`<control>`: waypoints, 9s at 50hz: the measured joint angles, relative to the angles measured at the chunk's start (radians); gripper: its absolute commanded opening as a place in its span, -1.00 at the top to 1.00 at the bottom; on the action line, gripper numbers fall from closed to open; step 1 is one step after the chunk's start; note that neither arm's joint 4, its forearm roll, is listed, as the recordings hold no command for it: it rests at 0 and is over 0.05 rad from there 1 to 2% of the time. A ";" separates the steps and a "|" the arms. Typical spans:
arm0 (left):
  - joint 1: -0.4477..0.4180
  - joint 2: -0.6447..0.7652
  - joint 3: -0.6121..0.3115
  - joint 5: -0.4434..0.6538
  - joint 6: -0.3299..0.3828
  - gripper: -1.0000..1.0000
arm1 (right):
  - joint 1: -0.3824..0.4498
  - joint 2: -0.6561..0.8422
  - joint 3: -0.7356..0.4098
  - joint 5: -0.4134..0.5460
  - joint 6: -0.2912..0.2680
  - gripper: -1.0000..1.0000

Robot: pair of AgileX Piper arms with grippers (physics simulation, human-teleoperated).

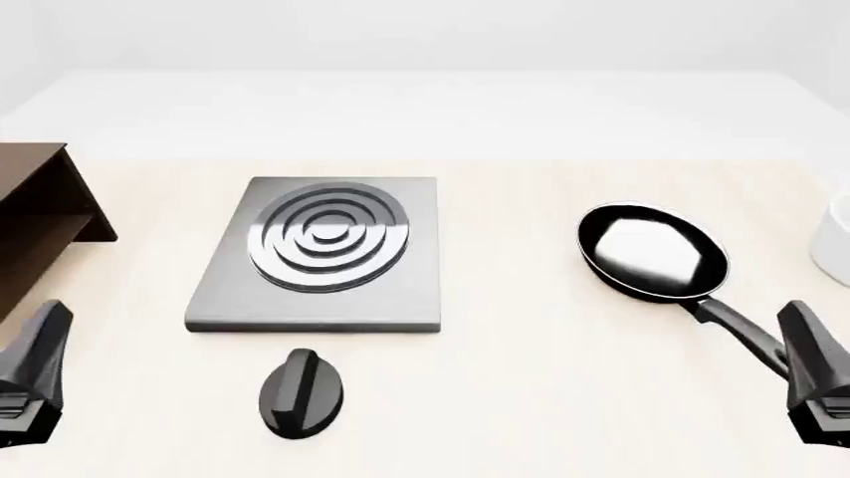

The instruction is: Turn on the stove and put the frying pan on it.

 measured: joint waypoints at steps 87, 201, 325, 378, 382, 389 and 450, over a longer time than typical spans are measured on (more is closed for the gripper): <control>-0.339 1.130 -0.107 -0.223 -0.155 -1.00 | -0.033 0.049 0.001 -0.014 -0.060 -1.00; -0.035 0.001 -0.027 0.059 0.199 -1.00 | 0.005 0.753 -0.623 0.181 -0.280 -1.00; 0.003 -0.003 -0.028 0.075 0.199 -1.00 | -0.198 1.276 -0.204 -0.529 -0.574 1.00; 0.015 0.037 -0.022 0.070 0.206 -1.00 | 0.340 1.227 -0.742 -0.167 -0.403 1.00; 0.015 0.025 -0.015 0.078 0.207 -1.00 | 0.378 1.263 -0.768 -0.176 -0.378 1.00; 0.016 0.038 -0.008 0.056 0.207 -1.00 | 0.457 1.329 -0.792 -0.204 -0.339 1.00; -0.006 -0.003 -0.036 0.079 0.190 -1.00 | 0.719 1.657 -0.740 -0.455 -0.184 -1.00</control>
